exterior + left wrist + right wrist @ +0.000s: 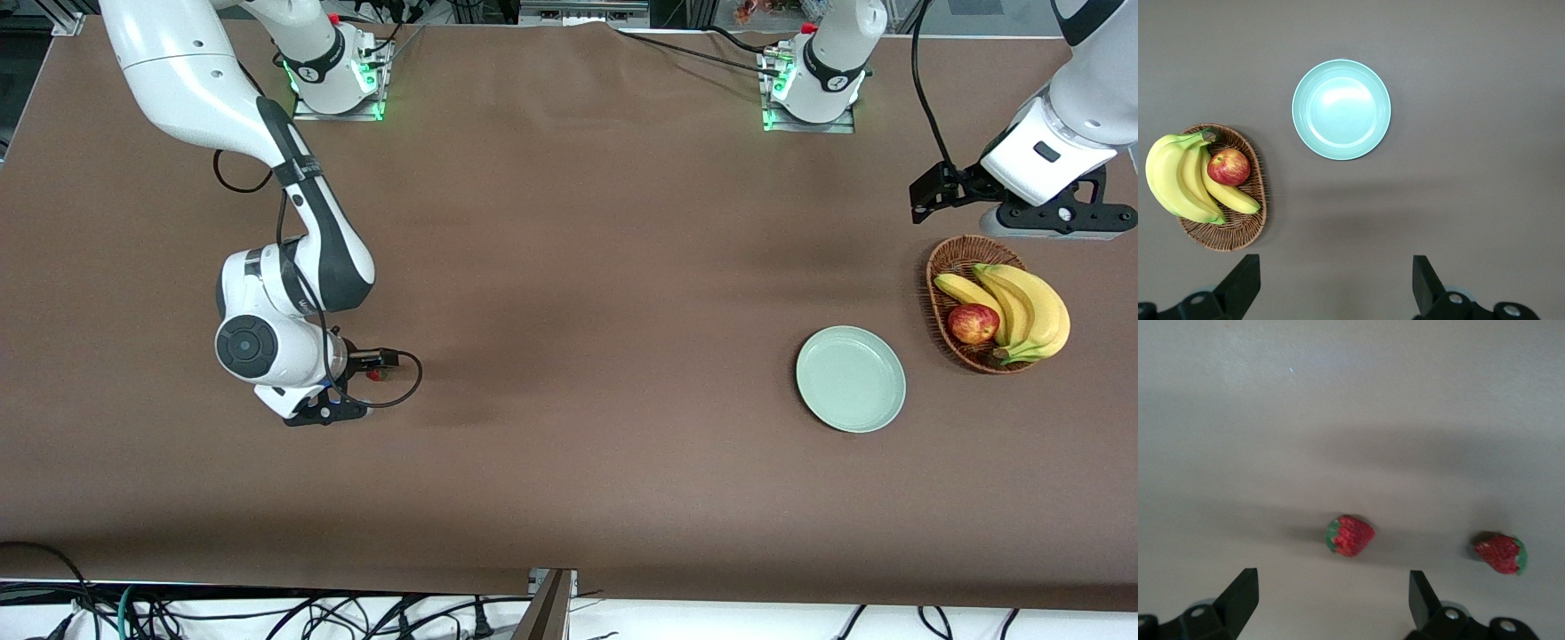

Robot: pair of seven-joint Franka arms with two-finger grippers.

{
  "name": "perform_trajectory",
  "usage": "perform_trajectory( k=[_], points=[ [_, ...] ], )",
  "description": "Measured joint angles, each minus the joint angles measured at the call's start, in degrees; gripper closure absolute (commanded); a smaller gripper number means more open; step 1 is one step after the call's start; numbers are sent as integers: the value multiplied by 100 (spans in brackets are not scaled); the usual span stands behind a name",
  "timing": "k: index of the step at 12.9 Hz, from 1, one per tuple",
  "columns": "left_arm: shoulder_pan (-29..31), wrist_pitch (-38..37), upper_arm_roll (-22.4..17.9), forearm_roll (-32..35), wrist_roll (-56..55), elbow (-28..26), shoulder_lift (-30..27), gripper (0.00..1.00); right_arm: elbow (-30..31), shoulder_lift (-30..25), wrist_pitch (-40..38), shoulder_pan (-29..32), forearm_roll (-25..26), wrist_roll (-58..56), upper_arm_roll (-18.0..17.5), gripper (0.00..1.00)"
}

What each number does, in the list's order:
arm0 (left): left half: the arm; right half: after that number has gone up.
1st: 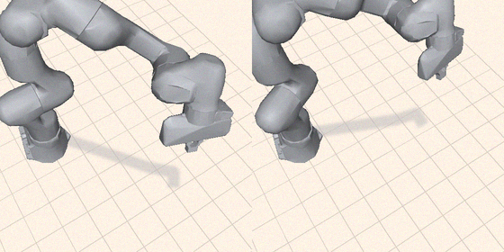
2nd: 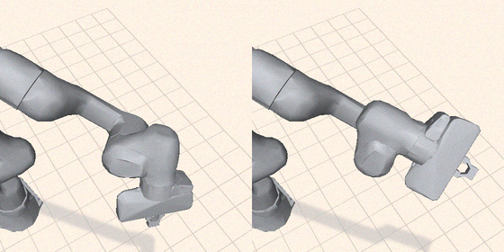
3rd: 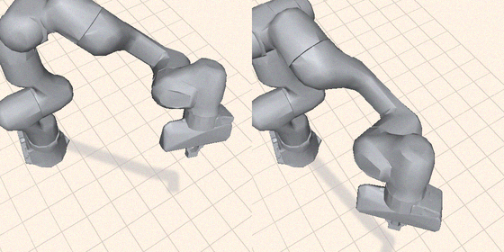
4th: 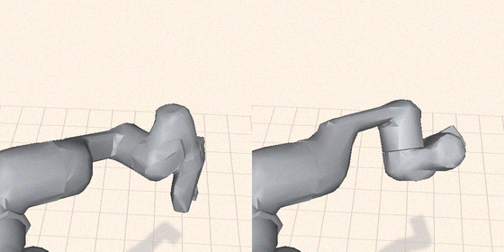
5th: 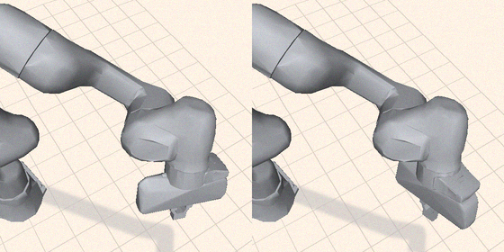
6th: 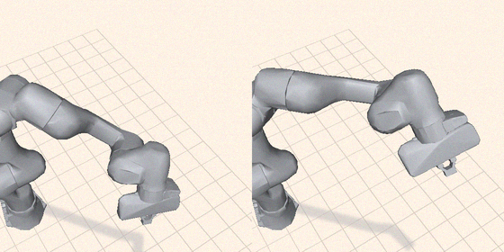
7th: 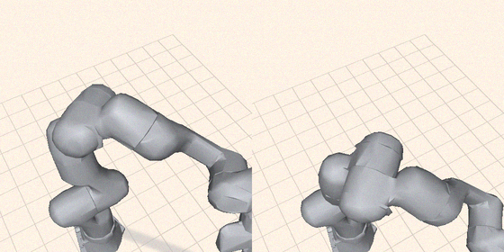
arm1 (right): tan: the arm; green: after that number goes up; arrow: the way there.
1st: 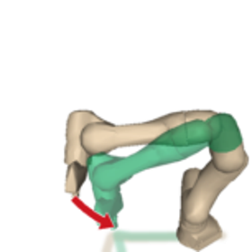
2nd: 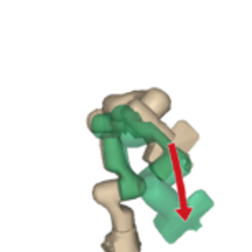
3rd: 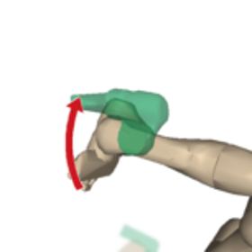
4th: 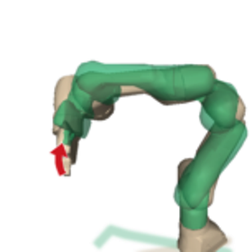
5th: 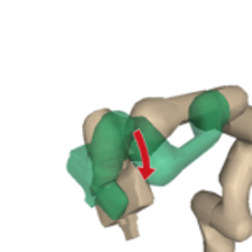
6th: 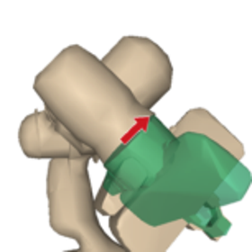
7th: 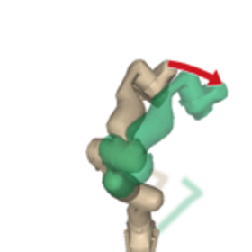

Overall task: Collect all strawberries into plate
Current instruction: 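Grasp one strawberry with the right gripper and lift it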

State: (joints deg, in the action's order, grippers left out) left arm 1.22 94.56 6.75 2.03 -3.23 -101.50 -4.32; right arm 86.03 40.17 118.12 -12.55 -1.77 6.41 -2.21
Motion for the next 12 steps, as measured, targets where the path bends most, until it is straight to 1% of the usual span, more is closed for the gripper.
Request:
perform_trajectory(
  k=[3,6,7,8,10,12],
  points=[
    [-10,0,19,0,0,78,0,0,3,199,364,24,-27,-8,5,15],
    [-14,-1,59,0,-2,91,7,0,4,478,650,35,-27,-17,9,27],
    [-14,0,66,0,-2,91,14,0,3,543,688,35,-27,-17,9,35],
    [-14,-1,67,0,-2,92,18,0,3,571,690,37,-27,-17,9,38],
    [-14,-1,67,0,-2,95,18,0,2,575,686,55,-28,-17,14,54],
    [-14,-1,67,0,-2,96,18,0,2,575,684,69,-30,-17,16,74]
  ],
)
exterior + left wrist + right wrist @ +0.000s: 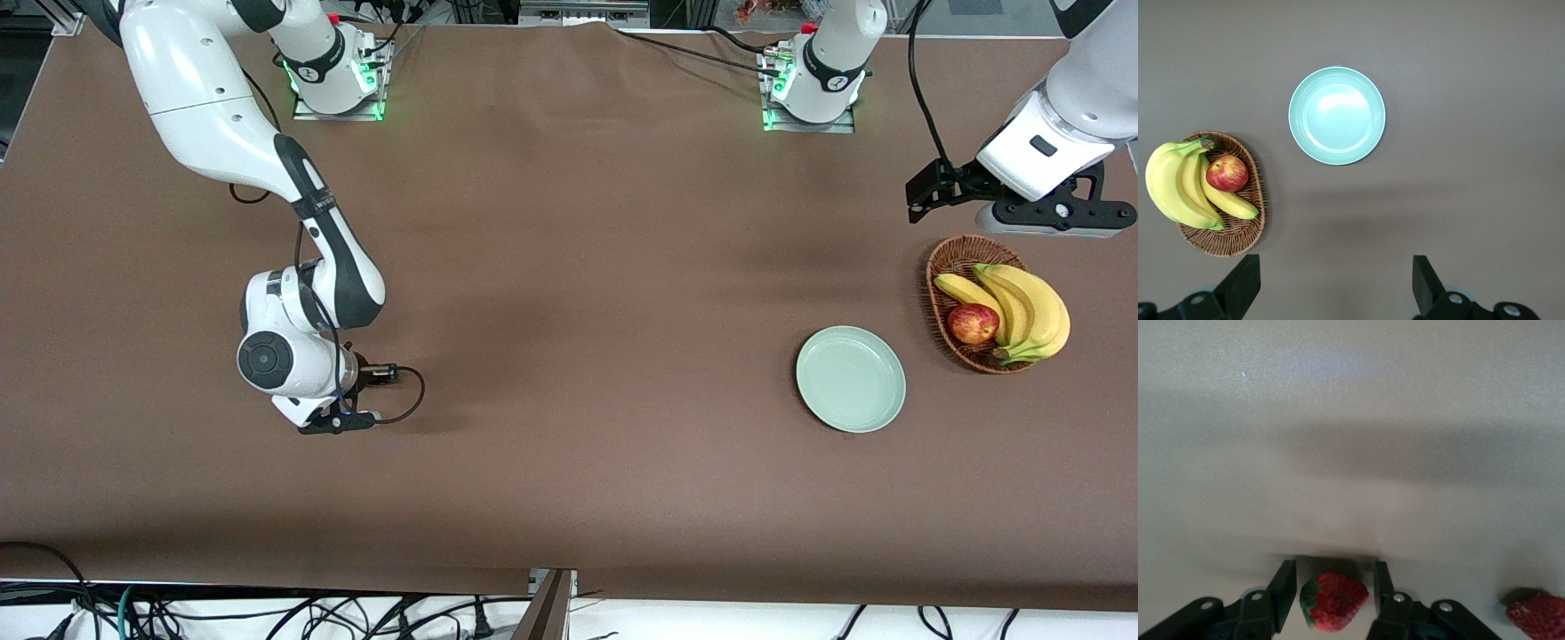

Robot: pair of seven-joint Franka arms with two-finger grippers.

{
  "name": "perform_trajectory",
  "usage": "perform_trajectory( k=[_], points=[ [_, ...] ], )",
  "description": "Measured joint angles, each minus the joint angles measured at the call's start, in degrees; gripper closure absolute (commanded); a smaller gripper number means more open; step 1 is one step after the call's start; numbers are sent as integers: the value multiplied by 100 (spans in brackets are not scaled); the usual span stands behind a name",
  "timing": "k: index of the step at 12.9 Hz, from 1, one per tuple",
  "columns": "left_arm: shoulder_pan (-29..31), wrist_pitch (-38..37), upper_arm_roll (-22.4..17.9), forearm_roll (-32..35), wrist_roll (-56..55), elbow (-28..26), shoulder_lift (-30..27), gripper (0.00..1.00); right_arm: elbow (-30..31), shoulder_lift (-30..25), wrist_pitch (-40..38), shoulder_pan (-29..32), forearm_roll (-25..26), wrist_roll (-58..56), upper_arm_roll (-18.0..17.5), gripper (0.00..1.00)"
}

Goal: Collect all strawberries into plate

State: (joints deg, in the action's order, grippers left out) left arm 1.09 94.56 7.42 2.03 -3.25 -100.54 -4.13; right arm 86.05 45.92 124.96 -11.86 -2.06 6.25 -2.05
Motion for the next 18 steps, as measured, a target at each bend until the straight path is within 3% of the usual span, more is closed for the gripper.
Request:
perform_trajectory(
  k=[2,7,12,18],
  points=[
    [0,0,0,0,0,0,0,0,-12,-5,-4,-1,-5,2,-1,89],
    [0,0,0,0,0,0,2,0,-31,-7,-6,-65,-64,248,-64,90],
    [0,0,0,0,0,1,3,0,-178,-7,109,-192,-83,1721,-812,90],
    [2,-3,0,0,0,1,5,0,-876,241,792,-1383,-110,4069,-1011,88]
  ],
)
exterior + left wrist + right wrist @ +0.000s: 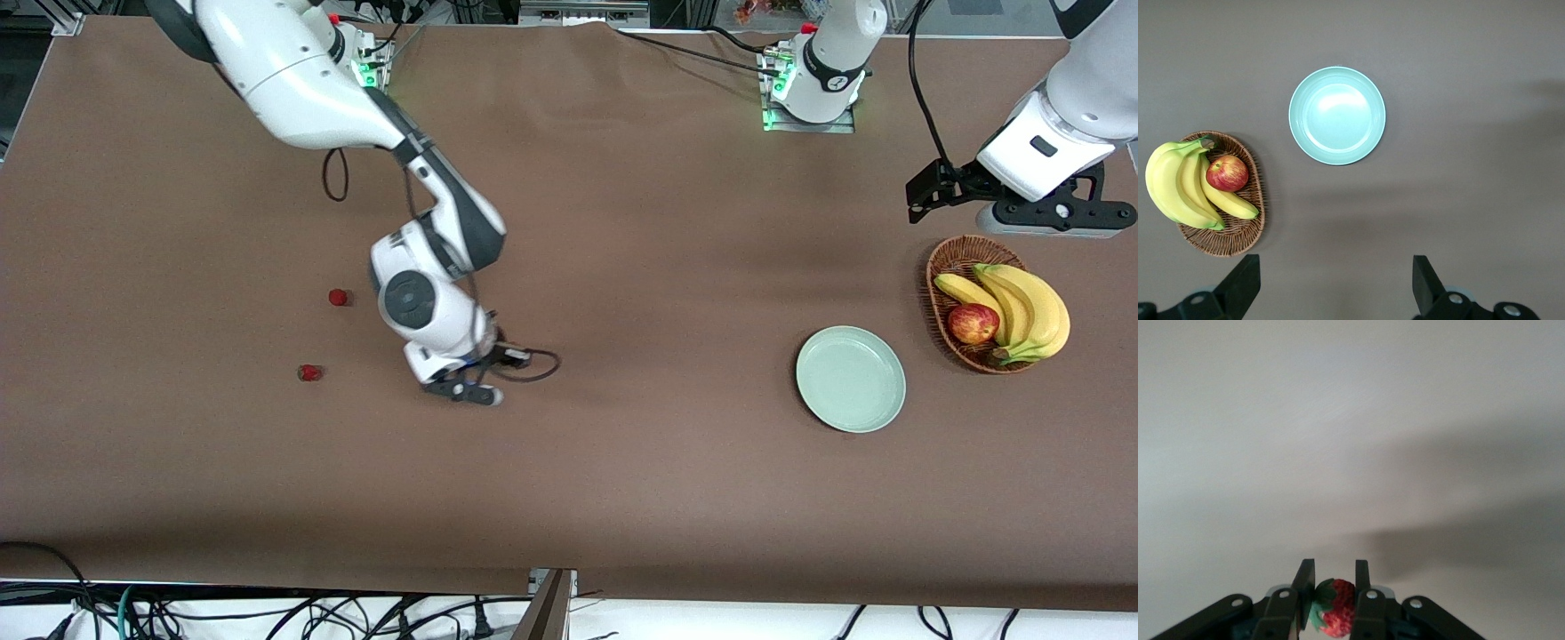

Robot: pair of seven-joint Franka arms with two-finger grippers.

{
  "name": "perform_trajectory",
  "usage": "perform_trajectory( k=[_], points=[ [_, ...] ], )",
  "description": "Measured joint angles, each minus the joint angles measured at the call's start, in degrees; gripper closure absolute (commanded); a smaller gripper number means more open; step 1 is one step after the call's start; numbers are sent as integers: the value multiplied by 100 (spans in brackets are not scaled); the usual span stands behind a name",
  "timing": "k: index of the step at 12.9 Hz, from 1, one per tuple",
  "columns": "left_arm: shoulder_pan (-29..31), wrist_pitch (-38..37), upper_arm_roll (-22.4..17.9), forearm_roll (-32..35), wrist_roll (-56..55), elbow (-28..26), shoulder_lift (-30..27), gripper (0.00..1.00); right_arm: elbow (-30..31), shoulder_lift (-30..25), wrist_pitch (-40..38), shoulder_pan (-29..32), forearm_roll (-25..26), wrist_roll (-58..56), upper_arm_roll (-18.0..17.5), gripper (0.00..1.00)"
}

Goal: Collect all strawberries into plate

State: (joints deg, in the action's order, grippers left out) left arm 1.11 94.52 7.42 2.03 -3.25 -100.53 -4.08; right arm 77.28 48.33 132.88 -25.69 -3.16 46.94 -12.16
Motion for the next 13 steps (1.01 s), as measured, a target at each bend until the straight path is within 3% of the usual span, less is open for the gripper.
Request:
perform_trajectory(
  k=[3,7,9,10,13],
  points=[
    [0,-1,0,0,0,0,0,0,-90,152,833,-679,-327,935,-44,88],
    [0,-3,0,0,0,0,0,0,-137,603,2321,-1444,-384,1807,-54,77],
    [0,-27,0,0,0,0,0,0,-322,905,2947,-1751,-385,2115,-50,58],
    [0,-39,0,0,0,0,0,0,-427,1043,3171,-1852,-385,2200,-47,36],
    [0,-46,0,0,0,0,0,0,-628,1283,3491,-1922,-386,2246,-28,8]
  ],
)
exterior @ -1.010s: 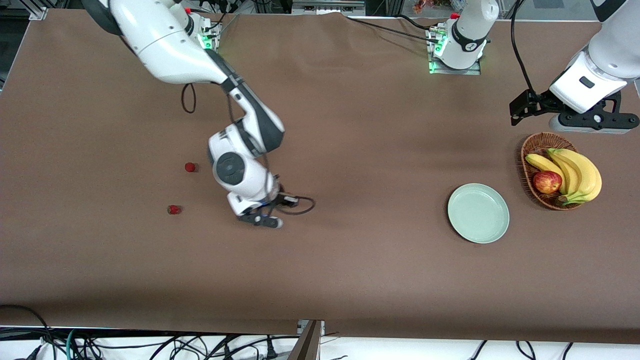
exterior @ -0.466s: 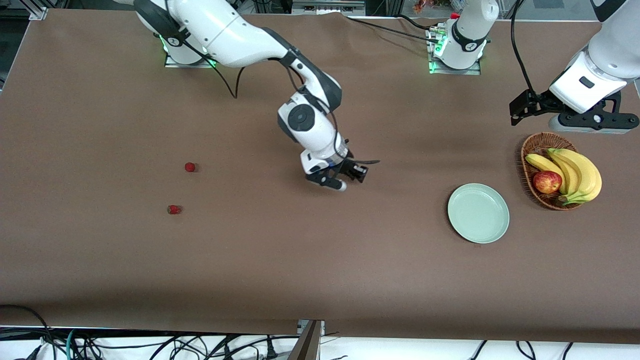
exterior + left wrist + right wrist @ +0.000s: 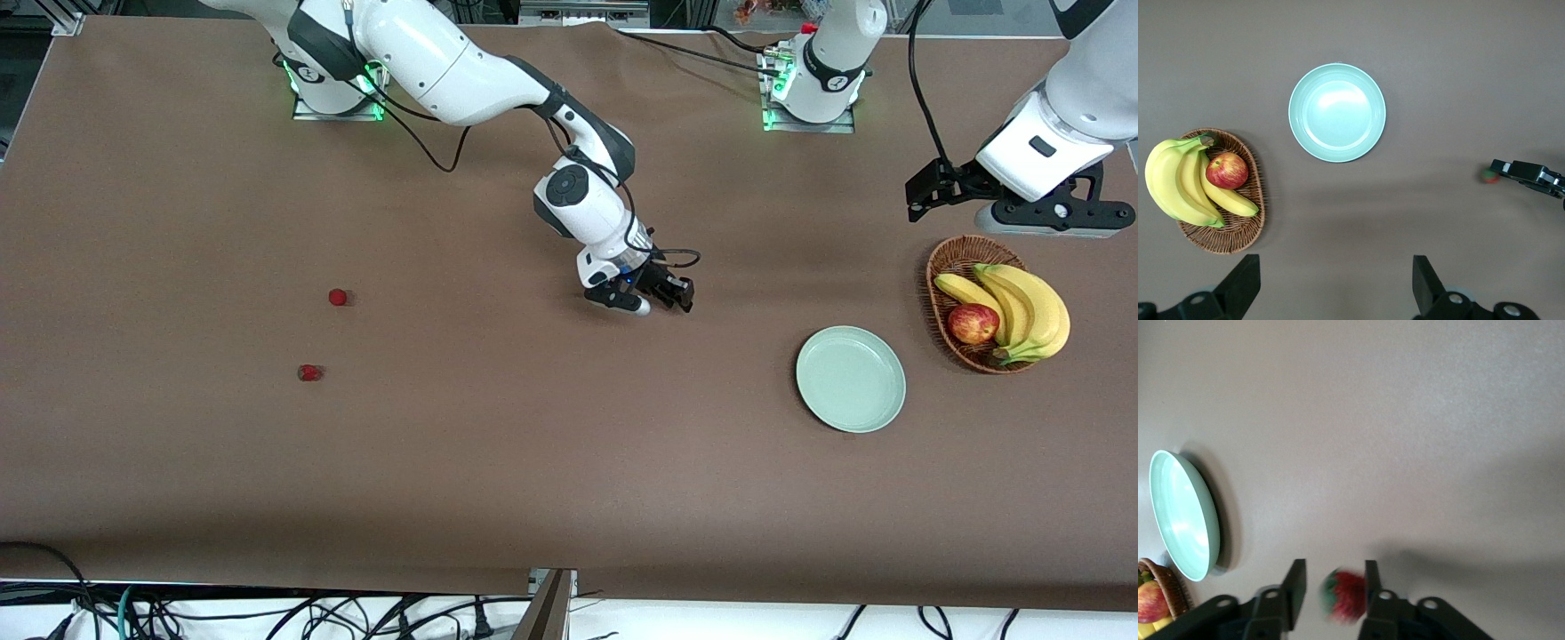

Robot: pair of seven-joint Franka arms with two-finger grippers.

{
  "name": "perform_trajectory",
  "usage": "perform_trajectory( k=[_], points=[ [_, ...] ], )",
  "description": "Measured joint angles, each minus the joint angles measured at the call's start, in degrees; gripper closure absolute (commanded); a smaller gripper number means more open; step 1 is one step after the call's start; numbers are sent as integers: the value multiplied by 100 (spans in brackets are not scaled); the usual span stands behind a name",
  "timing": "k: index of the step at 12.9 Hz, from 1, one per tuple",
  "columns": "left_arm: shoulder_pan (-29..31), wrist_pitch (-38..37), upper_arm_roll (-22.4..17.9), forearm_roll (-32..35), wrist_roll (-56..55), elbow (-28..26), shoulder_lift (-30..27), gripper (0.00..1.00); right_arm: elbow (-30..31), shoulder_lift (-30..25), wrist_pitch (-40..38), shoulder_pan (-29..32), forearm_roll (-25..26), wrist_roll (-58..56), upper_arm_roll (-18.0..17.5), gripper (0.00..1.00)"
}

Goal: Collect all strawberries into plate

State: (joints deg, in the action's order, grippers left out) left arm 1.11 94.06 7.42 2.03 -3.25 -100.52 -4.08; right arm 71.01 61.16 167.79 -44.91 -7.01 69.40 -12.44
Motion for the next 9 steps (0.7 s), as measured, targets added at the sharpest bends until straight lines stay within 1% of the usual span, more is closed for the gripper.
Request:
perform_trajectory(
  k=[3,4,6,7,9],
  points=[
    [0,-3,0,0,0,0,0,0,-181,-31,-36,78,0,0,37,8],
    [0,-4,0,0,0,0,2,0,-229,-80,-163,129,1,-3,52,8],
    [0,-10,0,-7,0,0,44,0,-318,-275,-882,374,27,-74,79,7],
    [-2,-44,4,-14,2,-4,121,0,-346,-427,-1394,569,91,-197,88,2],
    [-17,-264,113,-267,8,-14,453,0,-358,-764,-2470,990,161,-724,101,1]
  ],
)
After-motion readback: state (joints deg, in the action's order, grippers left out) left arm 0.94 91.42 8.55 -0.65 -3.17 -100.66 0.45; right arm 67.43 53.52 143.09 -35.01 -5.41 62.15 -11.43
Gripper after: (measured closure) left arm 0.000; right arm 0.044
